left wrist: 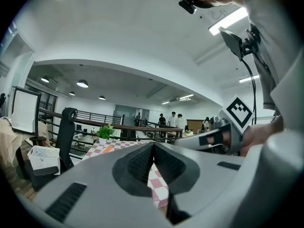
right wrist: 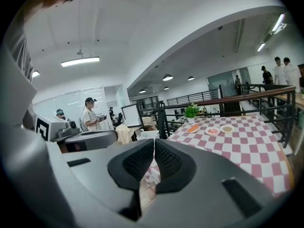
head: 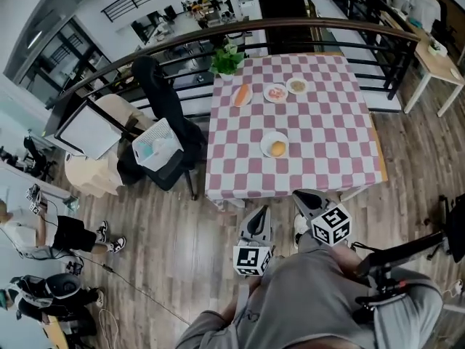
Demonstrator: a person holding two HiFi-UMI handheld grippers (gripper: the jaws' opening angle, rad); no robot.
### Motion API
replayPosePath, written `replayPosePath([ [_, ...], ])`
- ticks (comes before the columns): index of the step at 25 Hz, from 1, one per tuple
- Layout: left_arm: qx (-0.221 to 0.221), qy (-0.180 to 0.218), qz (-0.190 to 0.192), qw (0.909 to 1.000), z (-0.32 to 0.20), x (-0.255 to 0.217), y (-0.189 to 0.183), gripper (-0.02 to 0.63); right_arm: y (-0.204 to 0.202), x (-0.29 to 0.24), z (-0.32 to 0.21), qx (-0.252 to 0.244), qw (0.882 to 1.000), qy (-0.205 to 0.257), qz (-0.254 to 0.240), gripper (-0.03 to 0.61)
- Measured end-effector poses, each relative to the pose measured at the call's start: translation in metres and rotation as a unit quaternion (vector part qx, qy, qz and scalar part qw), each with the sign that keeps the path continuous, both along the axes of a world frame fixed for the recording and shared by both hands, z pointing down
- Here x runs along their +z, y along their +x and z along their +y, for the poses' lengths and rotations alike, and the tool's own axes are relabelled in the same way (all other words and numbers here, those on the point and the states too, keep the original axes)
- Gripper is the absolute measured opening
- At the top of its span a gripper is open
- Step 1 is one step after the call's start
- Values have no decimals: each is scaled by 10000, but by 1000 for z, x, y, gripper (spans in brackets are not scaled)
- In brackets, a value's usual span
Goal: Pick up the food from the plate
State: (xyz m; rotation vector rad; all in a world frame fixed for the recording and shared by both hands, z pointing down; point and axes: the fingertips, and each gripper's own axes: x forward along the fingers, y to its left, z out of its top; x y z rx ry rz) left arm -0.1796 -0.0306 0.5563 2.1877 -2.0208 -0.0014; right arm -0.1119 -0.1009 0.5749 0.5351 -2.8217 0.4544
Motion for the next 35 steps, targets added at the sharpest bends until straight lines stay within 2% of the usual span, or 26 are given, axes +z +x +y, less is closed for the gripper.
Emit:
replayPosePath([
  [8,133,-104,-197,9997,-124,-9,0,11,2,4,-124,86,9999,-79,-83,17],
  [12,112,-136,-68,9998,-183,-15,6,11,8,10,-176,124,9999,-76,-77,17],
  [17,119,9,138,9998,-239,-32,11,11,13,9,-228,222,9996,61,-142,17],
  [21,411,165,-54,9990,-263,-46,11,11,15,-10,-244,333,9985,312,-308,17],
  [26,520,642,-372,9959,-281,-84,7,11,22,-43,-258,556,9951,732,-370,17],
  [31,619,1027,-433,9918,-277,-111,-3,11,30,-79,-260,1056,9876,930,-699,17],
  [35,458,1106,-332,9923,-266,-108,-21,11,23,-82,-251,1085,9864,989,-742,17],
])
